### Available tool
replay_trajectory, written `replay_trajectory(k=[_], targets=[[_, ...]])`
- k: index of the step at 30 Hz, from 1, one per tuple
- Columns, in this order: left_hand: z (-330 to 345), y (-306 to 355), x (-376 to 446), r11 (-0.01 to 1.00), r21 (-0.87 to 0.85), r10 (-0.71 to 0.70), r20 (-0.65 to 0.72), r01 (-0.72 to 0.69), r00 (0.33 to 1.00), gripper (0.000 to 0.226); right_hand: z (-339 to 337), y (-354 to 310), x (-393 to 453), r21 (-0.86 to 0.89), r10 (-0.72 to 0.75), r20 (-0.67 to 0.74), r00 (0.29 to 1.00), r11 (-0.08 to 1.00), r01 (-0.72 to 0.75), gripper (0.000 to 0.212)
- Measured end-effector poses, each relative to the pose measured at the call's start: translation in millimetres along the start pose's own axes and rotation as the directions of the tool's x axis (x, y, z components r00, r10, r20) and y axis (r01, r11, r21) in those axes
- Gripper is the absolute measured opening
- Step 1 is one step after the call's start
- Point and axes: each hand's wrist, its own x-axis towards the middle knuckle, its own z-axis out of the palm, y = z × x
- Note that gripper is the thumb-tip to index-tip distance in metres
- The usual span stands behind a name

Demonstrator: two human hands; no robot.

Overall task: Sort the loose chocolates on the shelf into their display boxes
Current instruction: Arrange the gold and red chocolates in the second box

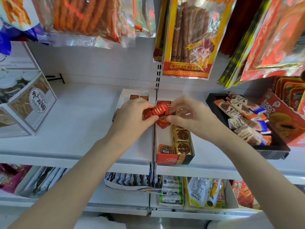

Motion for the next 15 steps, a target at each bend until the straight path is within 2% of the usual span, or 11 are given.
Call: replay_trajectory(k=[2, 4, 10, 15], targets=[[2.7, 6.1, -4.3, 0.998, -0.013, 0.062, 0.046, -0.061, 0.997, 0.032, 2.8, -1.3, 1.8, 0.166, 0.061, -0.017, 0.998, 0.984, -0.057, 0.032], [4.4, 9.5, -7.6, 0.996, -0.036, 0.082, 0.074, -0.079, 0.994, 0.033, 3.7, -2.7, 1.0, 0.226, 0.055, -0.004, 0.998, 0.973, -0.052, 0.026], [-2.1, 7.9, -7.0, 0.967, -0.254, -0.006, 0.130, 0.039, 0.991, 0.034, -8.2, 1.6, -5.8, 0.266, 0.088, 0.039, 0.995, 0.959, -0.096, 0.023], [-2.3, 12.7, -8.4, 0.954, -0.293, 0.020, 0.260, 0.059, 0.965, 0.031, -14.7, 3.7, -9.8, 0.285, 0.100, 0.050, 0.994, 0.952, -0.110, 0.020]])
